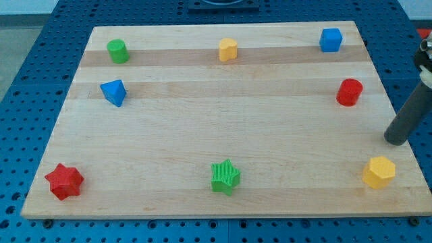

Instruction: Slide the red circle slightly left

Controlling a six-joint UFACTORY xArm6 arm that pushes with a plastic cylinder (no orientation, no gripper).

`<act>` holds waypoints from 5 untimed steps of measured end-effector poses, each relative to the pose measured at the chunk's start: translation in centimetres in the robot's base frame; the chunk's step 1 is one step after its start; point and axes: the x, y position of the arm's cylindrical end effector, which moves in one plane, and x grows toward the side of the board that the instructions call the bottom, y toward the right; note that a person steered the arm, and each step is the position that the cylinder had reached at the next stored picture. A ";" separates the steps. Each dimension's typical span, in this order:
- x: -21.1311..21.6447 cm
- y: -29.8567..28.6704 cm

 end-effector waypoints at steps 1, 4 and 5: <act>-0.8 0.6; -8.6 0.4; -8.6 -1.1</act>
